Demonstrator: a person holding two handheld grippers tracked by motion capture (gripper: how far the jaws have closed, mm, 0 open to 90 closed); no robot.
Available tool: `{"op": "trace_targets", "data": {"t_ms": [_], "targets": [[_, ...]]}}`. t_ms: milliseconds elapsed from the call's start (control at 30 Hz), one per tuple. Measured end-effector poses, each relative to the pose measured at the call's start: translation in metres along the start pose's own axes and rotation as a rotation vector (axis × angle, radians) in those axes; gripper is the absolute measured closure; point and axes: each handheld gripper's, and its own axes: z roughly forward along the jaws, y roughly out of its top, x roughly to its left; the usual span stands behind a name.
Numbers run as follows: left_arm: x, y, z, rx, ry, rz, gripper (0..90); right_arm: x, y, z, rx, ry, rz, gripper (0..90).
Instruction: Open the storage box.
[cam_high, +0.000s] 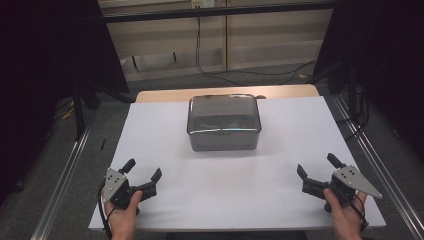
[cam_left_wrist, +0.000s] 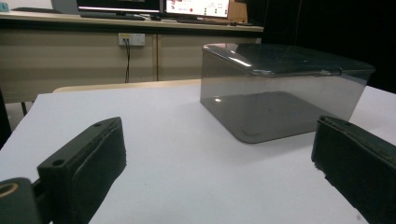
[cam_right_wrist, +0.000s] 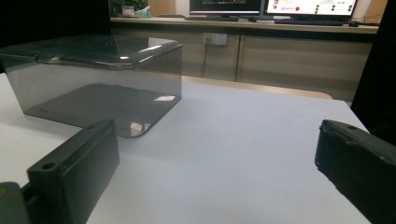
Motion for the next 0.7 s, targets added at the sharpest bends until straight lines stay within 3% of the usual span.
{"op": "trace_targets", "data": {"t_ms": [267, 700], "targets": [[0.001, 0.000, 0.001, 0.006, -0.005, -0.001, 3.1, 0.005, 0.000, 0.004, 0.006, 0.036, -0.027, 0.0], [0.001, 0.000, 0.002, 0.014, -0.006, -0.010, 4.3, 0.021, 0.004, 0.013, 0.033, 0.134, -0.053, 0.0]]}}
